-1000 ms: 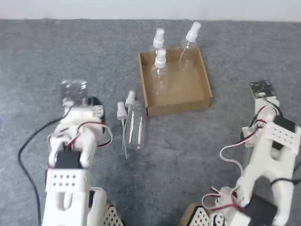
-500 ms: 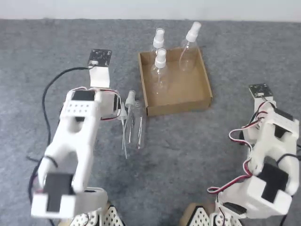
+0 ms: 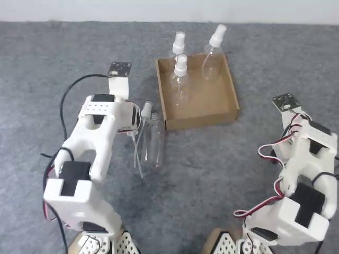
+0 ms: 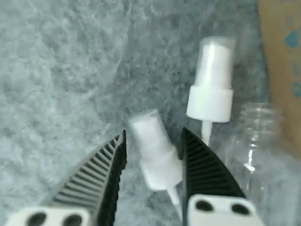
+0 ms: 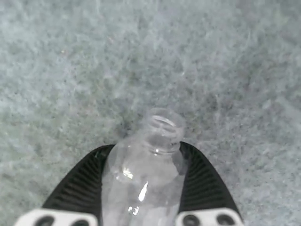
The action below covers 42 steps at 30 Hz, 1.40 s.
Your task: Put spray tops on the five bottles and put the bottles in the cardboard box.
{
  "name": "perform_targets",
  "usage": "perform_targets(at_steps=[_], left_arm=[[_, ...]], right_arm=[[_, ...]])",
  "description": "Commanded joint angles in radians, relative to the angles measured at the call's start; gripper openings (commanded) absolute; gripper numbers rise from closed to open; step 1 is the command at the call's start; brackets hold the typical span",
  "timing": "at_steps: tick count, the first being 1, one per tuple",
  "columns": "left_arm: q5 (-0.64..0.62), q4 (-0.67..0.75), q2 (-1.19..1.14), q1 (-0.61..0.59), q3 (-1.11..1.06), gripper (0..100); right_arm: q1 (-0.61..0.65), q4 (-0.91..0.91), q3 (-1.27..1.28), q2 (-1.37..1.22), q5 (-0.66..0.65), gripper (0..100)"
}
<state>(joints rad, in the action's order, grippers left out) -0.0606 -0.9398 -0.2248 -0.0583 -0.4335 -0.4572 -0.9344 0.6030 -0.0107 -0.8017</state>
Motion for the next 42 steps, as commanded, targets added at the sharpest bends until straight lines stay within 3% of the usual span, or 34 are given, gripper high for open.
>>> perform_targets(at_steps=[1, 5, 13, 19, 23, 28, 35, 42], left_arm=[[-0.002, -0.005, 0.002, -0.005, 0.048, 11], [0.000, -0.041, 0.021, -0.006, 0.050, 1], [-0.003, -0.135, 0.292, -0.029, 0.044, 1], [-0.003, -0.253, 0.591, -0.035, -0.018, 1], [0.000, -0.247, 0.763, -0.034, -0.173, 1], [0.028, -0.172, 0.890, -0.035, -0.323, 1], [0.040, -0.080, 0.890, -0.035, -0.418, 1], [0.040, -0.077, 0.890, -0.035, -0.432, 1]], right_arm=[[-0.013, 0.018, -0.021, 0.004, -0.012, 0.9], [-0.022, 0.019, -0.020, 0.004, -0.012, 0.9], [-0.021, 0.019, 0.046, 0.004, -0.018, 0.9], [-0.024, 0.010, -0.008, 0.008, -0.146, 1.0], [-0.018, 0.008, -0.071, 0.005, -0.037, 2.5], [0.008, 0.008, -0.095, 0.004, 0.029, 16.3], [0.024, -0.058, -0.193, 0.004, 0.072, 18.6], [0.038, -0.170, -0.288, 0.004, 0.072, 26.7]])
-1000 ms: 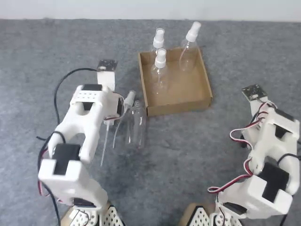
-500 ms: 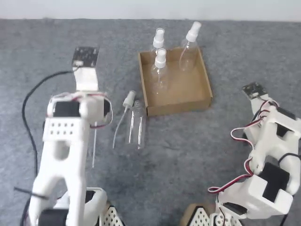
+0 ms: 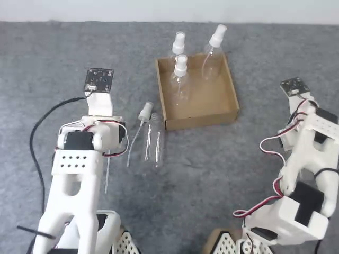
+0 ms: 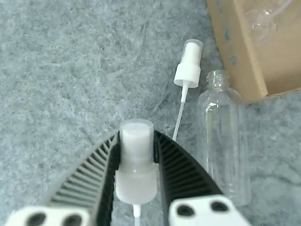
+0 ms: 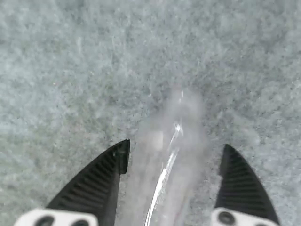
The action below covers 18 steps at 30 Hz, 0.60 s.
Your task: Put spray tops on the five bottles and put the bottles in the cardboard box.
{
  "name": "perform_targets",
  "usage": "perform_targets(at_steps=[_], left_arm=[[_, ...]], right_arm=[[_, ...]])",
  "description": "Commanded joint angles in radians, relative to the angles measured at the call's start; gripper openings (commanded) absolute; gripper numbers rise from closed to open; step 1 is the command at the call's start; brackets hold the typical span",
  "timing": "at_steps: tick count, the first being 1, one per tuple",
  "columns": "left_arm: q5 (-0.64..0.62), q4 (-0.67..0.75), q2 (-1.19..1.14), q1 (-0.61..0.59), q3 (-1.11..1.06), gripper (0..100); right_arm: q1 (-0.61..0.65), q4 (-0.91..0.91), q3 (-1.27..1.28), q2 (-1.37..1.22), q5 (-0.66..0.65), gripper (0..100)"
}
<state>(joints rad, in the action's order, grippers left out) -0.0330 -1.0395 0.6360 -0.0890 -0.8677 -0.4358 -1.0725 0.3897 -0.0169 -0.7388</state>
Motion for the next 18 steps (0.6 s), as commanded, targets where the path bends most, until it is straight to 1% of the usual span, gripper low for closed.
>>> perform_targets(at_steps=[1, 7, 11, 13, 18], left_arm=[[0.012, 0.023, 0.029, -0.005, 0.002, 1], [0.012, 0.021, 0.026, -0.005, 0.002, 1], [0.009, 0.023, 0.025, -0.005, 0.002, 1], [0.009, 0.023, 0.025, -0.005, 0.002, 1], [0.009, 0.025, 0.025, -0.005, 0.002, 1]], right_arm=[[0.018, -0.031, -0.075, 0.010, 0.009, 26.7], [0.022, -0.025, -0.100, 0.010, 0.008, 26.7], [0.015, -0.030, -0.120, -0.001, -0.068, 26.7], [0.015, -0.038, -0.144, -0.028, -0.078, 26.7], [0.015, -0.131, -0.250, -0.153, -0.126, 26.7]])
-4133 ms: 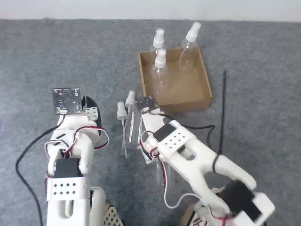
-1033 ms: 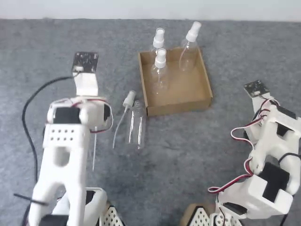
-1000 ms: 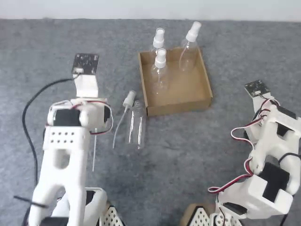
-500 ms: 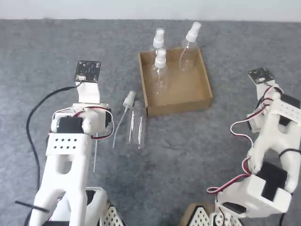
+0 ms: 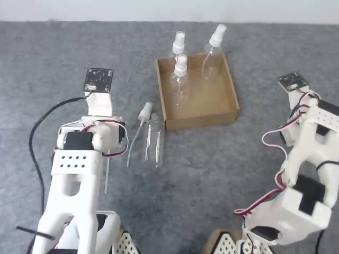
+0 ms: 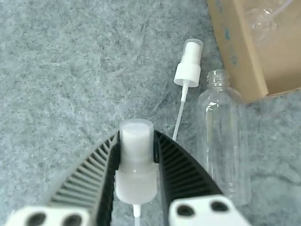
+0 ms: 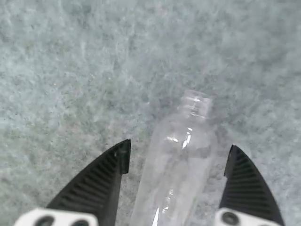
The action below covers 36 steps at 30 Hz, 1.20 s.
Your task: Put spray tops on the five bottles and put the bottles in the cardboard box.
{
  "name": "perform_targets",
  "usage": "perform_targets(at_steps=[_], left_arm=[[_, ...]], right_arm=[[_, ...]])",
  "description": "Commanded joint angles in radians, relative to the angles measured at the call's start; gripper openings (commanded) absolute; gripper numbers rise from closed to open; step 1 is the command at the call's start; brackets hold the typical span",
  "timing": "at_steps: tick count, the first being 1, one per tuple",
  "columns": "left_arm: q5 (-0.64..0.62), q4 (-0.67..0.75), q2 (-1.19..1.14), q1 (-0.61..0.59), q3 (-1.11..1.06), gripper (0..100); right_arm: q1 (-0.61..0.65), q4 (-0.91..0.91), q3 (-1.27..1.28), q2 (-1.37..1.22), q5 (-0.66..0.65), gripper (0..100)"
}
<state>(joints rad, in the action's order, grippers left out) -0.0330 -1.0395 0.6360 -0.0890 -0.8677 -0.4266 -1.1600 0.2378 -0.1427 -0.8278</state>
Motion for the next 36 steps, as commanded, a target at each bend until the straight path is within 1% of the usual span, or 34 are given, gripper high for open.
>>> perform_targets(at_steps=[1, 5, 11, 15, 19, 21, 23, 26, 29, 33, 36], left_arm=[[0.009, 0.025, 0.025, -0.005, 0.002, 1], [0.009, 0.025, 0.025, -0.005, 0.002, 1], [0.009, 0.025, 0.025, -0.003, 0.002, 1], [0.009, 0.025, 0.029, -0.003, 0.002, 1], [0.009, 0.025, 0.031, -0.005, 0.004, 1], [0.009, 0.025, 0.032, -0.005, 0.016, 1], [0.009, 0.023, 0.032, -0.005, 0.051, 1], [0.008, 0.017, 0.032, -0.005, 0.130, 1], [0.008, -0.012, 0.032, -0.008, 0.225, 1], [0.006, -0.098, 0.034, -0.044, 0.390, 1], [0.006, -0.166, 0.034, -0.084, 0.509, 1]], right_arm=[[-0.001, -0.045, -0.118, -0.054, -0.041, 26.7], [-0.050, -0.050, -0.199, -0.137, -0.040, 25.6], [-0.073, -0.042, -0.233, -0.219, -0.044, 11.9], [-0.067, -0.041, -0.233, -0.246, -0.046, 8.1], [-0.067, -0.051, -0.259, -0.216, -0.037, 0.2], [-0.058, -0.094, -0.292, -0.166, -0.023, 0.9], [-0.033, -0.142, -0.319, -0.096, 0.034, 0.6], [0.048, -0.156, -0.318, 0.041, 0.175, 0.6], [0.170, -0.133, -0.249, 0.185, 0.281, 0.6], [0.380, 0.002, -0.048, 0.397, 0.408, 0.6], [0.561, 0.110, 0.127, 0.553, 0.471, 0.6]])
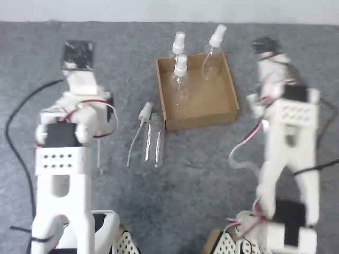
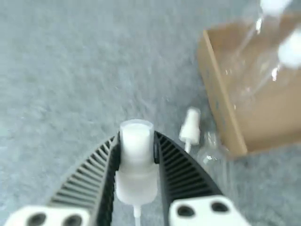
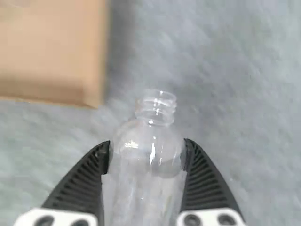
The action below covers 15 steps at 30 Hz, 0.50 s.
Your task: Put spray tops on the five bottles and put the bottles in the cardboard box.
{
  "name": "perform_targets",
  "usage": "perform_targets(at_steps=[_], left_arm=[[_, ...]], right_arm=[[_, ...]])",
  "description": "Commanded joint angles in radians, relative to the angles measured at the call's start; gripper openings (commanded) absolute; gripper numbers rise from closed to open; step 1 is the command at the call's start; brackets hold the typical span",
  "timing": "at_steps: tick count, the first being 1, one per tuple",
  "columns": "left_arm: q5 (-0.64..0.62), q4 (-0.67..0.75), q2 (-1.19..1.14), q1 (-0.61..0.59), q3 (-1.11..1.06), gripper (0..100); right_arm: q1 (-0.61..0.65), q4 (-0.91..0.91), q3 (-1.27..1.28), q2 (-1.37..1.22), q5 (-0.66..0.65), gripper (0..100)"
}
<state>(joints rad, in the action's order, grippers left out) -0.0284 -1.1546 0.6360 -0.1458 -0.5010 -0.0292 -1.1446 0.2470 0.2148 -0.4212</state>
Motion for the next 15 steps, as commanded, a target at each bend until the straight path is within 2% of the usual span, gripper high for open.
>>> perform_targets(at_steps=[1, 10, 15], left_arm=[[0.000, -0.066, 0.034, -0.032, 0.176, 1], [-0.146, -0.178, 0.048, -0.035, 0.400, 1], [-0.153, -0.161, 0.206, 0.018, 0.355, 1]], right_arm=[[0.214, 0.119, 0.172, 0.248, 0.078, 0.6], [0.610, 0.286, 0.489, 0.545, 0.181, 0.6], [0.667, 0.437, 0.534, 0.524, 0.181, 0.6]])
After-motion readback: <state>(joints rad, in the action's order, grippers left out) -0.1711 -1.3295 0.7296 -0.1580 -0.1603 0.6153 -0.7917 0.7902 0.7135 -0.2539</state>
